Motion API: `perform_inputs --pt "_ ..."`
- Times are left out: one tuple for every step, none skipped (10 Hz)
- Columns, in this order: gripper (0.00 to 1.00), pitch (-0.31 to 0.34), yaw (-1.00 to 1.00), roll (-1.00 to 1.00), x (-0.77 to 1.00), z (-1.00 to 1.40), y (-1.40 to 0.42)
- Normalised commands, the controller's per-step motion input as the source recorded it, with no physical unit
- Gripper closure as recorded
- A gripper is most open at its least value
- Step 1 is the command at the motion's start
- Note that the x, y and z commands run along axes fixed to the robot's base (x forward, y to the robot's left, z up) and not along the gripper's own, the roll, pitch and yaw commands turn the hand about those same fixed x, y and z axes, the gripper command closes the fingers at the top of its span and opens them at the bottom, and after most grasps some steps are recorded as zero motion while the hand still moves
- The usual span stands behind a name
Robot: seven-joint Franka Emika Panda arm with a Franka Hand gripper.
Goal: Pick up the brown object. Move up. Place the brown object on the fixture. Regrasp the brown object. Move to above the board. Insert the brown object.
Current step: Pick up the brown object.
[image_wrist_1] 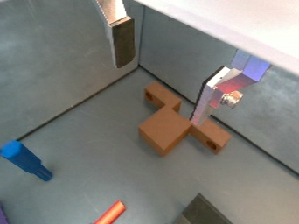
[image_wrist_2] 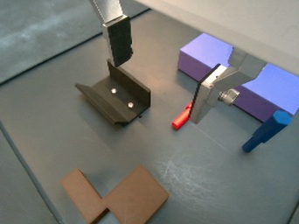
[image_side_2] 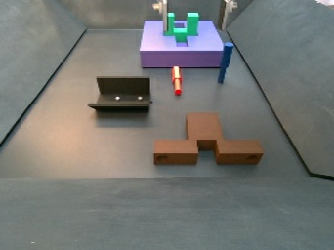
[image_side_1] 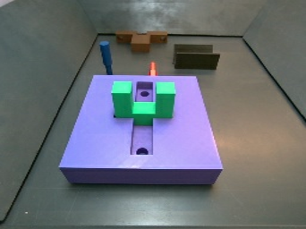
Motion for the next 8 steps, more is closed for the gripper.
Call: perform_inputs --pt "0.0 0.0 0.0 0.0 0.0 -0.02 0.0" --pt "0.0 -0.04 -0.14 0.02 -0.08 -0.46 0.21" --pt "0.0 -0.061 -0.33 -0.01 -0.26 -0.75 0.58" --pt "0.0 -0.061 -0.39 -0.05 -0.15 -0.94 0.57" --pt "0.0 -0.04 -0.45 -0.05 -0.13 -0.98 0.54" --pt "0.0 -0.026 -0.51 -0.04 -0.03 -1.0 0.41" --pt "0.0 -0.017 -0.42 -0.03 -0.03 -1.0 0.17" --pt "0.0 -0.071 -0.23 -0.08 0.04 -0.93 0.0"
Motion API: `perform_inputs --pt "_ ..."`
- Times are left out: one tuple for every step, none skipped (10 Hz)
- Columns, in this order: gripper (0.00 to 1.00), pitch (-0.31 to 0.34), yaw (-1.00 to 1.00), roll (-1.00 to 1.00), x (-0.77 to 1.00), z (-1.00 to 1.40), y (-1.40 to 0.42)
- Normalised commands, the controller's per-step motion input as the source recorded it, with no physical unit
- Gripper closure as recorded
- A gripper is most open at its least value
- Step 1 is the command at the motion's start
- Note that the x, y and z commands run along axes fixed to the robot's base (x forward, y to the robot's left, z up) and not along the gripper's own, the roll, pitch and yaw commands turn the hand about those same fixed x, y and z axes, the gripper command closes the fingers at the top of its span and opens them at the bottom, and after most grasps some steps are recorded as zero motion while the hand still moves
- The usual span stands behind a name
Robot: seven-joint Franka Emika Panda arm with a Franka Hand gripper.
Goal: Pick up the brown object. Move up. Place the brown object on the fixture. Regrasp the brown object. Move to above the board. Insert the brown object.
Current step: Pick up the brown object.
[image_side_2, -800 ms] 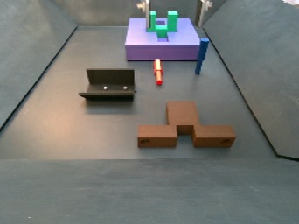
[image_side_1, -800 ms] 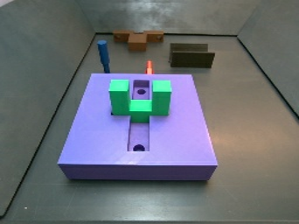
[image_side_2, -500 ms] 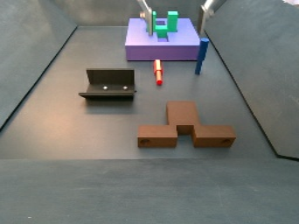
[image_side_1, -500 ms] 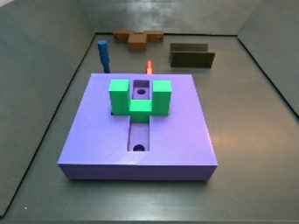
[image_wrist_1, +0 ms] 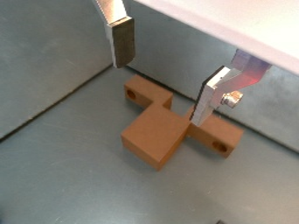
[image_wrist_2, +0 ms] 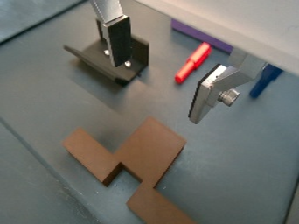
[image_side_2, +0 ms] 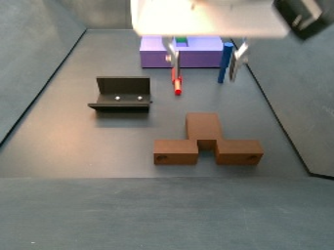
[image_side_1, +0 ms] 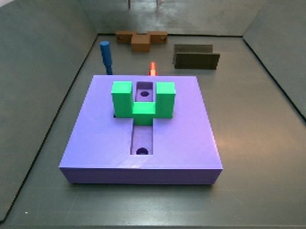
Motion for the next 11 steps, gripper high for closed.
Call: perform_inputs --pt "0.0 -0.081 -0.21 -0.09 0.06 -0.91 0.0" --pt "0.0 -0.091 -0.09 -0.12 0.08 -0.87 0.0" --pt "0.0 -0.079 0.0 -0.14 0.08 -0.86 0.0" --pt "0.0 -0.07 0.04 -0.13 0.09 -0.87 0.0" --pt "0.0 -0.05 0.09 -0.12 0.0 -0.89 0.0" --pt "0.0 -0.049 0.11 -0.15 0.0 -0.77 0.0" --pt "0.0 -0.051 0.04 -0.17 0.0 -0.68 0.0" --pt "0.0 -0.059 0.0 -0.15 -0.21 -0.52 0.0" --pt "0.0 -0.053 0.05 -0.15 -0.26 -0.33 0.02" --pt "0.0 -0.044 0.05 -0.12 -0.29 -0.31 0.0" --pt "0.0 -0.079 0.09 -0.19 -0.12 -0.3 0.0"
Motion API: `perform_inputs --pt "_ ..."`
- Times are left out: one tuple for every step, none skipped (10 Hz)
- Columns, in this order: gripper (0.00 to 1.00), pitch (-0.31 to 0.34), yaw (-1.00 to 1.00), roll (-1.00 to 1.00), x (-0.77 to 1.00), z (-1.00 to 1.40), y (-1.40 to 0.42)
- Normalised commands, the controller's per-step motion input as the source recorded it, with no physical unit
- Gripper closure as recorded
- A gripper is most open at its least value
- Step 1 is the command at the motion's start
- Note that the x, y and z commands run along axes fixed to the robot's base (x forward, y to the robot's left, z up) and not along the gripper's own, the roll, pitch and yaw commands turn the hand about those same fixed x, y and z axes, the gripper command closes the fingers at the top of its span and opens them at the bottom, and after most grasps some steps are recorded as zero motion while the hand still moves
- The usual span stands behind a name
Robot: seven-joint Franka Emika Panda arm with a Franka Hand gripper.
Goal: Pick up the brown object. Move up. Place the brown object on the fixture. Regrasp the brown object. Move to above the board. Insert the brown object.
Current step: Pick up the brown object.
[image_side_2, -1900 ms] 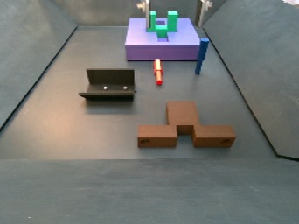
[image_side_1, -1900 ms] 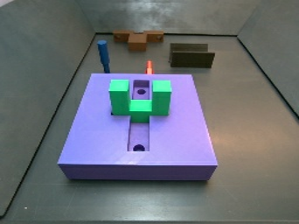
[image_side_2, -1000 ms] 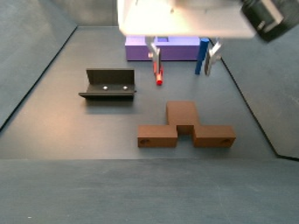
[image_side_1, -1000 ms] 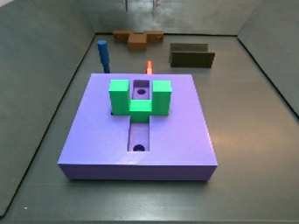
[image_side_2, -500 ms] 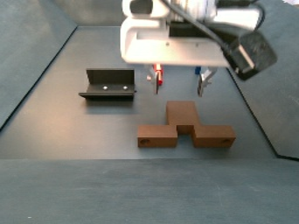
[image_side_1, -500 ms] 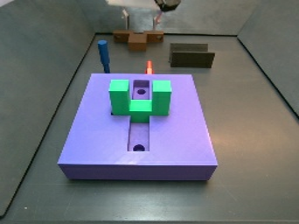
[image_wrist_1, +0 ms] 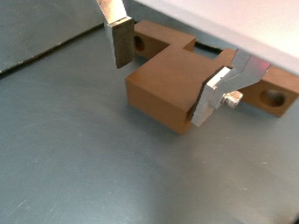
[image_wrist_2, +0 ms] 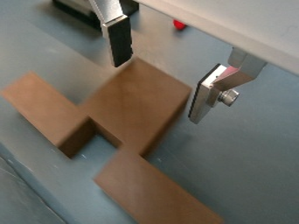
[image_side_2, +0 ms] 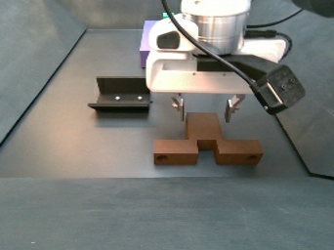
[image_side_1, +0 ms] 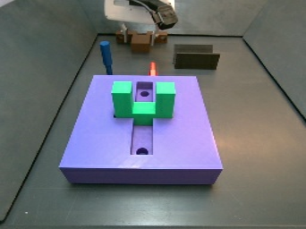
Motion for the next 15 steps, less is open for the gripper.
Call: perform_inputs --pt "0.0 -0.083 0.23 -0.23 0.12 -0.28 0.05" --pt "0.0 -0.08 0.29 -0.13 0.12 -0.22 0.21" --pt "0.0 -0.044 0.34 -0.13 0.11 -0.09 0.24" --pt "0.0 -0.017 0.22 -0.11 0.03 -0.04 0.1" --pt "0.0 -0.017 0.04 -0.06 0.0 -0.03 0.0" --pt "0.0 0.0 0.0 -0.06 0.0 -0.02 0.0" --pt "0.0 -0.011 0.0 -0.05 0.0 -0.04 -0.01" --pt "0.0 -0.039 0.0 -0.05 0.0 -0.17 -0.12" --pt "0.0 -0.039 0.0 -0.05 0.0 -0.19 -0.13" --pt "0.0 -0.033 0.0 -0.04 -0.01 -0.17 -0.05" --pt "0.0 -0.027 0.0 -0.02 -0.04 -0.16 0.0" --pt "0.0 -0.03 0.0 0.0 -0.08 -0.11 0.03" --pt "0.0 0.0 0.0 0.0 -0.02 -0.03 0.01" --pt "0.0 0.0 0.0 0.0 0.0 0.0 0.0" --pt "1.0 0.0 0.0 0.0 0.0 0.0 0.0"
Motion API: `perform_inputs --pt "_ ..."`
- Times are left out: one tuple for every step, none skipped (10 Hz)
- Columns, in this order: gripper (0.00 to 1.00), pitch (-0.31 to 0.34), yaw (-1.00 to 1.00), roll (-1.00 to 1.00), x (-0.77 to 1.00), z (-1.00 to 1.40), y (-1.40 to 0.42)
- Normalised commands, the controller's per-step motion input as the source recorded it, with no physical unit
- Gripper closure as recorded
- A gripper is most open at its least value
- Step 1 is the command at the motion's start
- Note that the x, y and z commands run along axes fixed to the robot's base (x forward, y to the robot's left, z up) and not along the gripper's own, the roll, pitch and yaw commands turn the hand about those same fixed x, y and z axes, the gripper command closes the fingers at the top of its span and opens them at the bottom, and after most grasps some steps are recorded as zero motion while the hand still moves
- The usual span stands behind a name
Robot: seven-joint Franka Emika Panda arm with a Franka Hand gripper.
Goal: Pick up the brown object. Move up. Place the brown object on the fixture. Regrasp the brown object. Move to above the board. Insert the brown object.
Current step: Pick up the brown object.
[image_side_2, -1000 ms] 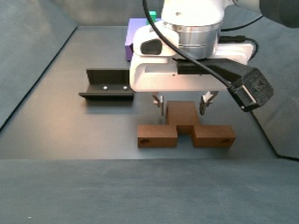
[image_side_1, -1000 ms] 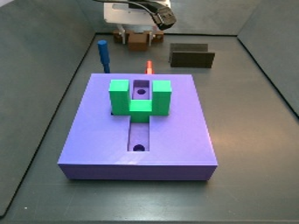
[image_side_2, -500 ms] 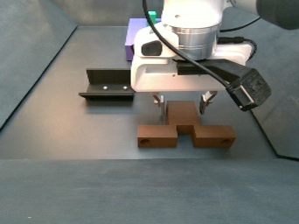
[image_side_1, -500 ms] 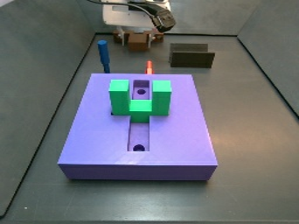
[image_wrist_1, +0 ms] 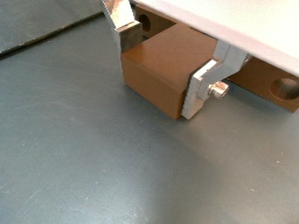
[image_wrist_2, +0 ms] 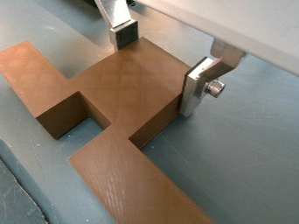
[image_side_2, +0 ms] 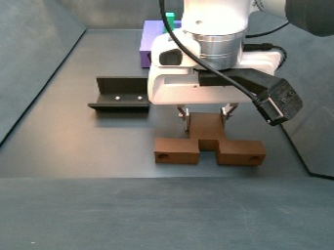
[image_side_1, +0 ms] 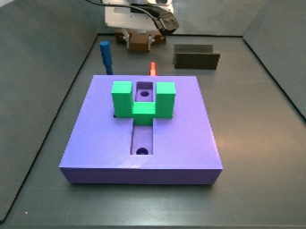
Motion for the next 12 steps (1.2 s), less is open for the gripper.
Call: perform_inputs --pt "1.0 0.0 0.0 0.0 0.0 0.0 0.0" --pt "1.0 0.0 0.0 0.0 0.0 0.0 0.0" --pt "1.0 0.0 0.0 0.0 0.0 0.0 0.0" --pt "1.0 0.0 0.0 0.0 0.0 0.0 0.0" --pt "1.0 0.0 0.0 0.0 0.0 0.0 0.0" --pt "1.0 0.0 0.0 0.0 0.0 0.0 0.0" --pt "1.0 0.0 0.0 0.0 0.0 0.0 0.0" --pt "1.0 0.0 0.0 0.0 0.0 0.0 0.0" --pt "1.0 0.0 0.0 0.0 0.0 0.0 0.0" --pt "1.0 0.0 0.0 0.0 0.0 0.0 0.0" --pt "1.0 0.0 0.0 0.0 0.0 0.0 0.0" --pt "1.0 0.0 0.0 0.0 0.0 0.0 0.0"
